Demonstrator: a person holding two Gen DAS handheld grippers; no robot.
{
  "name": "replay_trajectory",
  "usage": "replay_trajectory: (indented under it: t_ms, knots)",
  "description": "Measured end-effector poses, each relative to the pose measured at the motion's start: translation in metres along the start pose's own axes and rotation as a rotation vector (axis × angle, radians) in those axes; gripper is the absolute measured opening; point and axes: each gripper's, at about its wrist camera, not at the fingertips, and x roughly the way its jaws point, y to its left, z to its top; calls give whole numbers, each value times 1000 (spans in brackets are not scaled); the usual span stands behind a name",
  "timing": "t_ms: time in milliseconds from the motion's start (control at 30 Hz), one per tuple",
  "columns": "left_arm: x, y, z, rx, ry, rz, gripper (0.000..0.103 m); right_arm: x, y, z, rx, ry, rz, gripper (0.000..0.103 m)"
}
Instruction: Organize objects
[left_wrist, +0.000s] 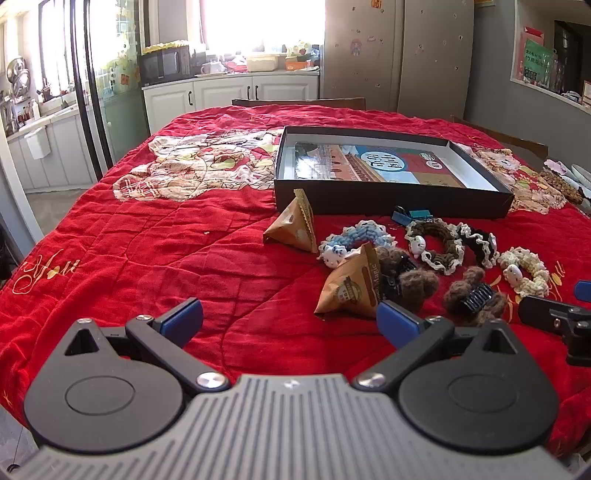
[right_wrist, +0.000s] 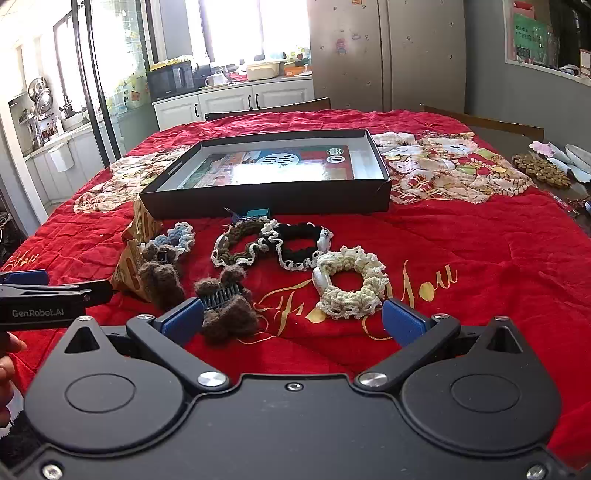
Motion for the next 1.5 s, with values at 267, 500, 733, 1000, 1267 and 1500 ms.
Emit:
replay_trajectory:
  t_ms: [267, 500, 733, 1000, 1267, 1500]
  knots:
    - [3, 2, 1, 5, 7, -3, 103, 2, -1, -1, 3, 3, 8, 103]
    - [5, 6, 5, 83, -30, -65, 103, 3, -5, -1, -59, -29, 62, 97]
    - [18, 4, 5, 166, -34, -172, 101, 7, 3, -3, -126, -23, 181, 79]
    - [32, 6, 8, 158, -22, -233, 91, 26, 22, -9, -208, 13, 211, 59]
    - [45, 4, 11, 150, 16, -288, 77, 36, 32, -6, -267, 1, 206, 47]
    - [55, 2, 12, 131, 45, -318, 64, 44, 31, -3, -266, 6, 203, 43]
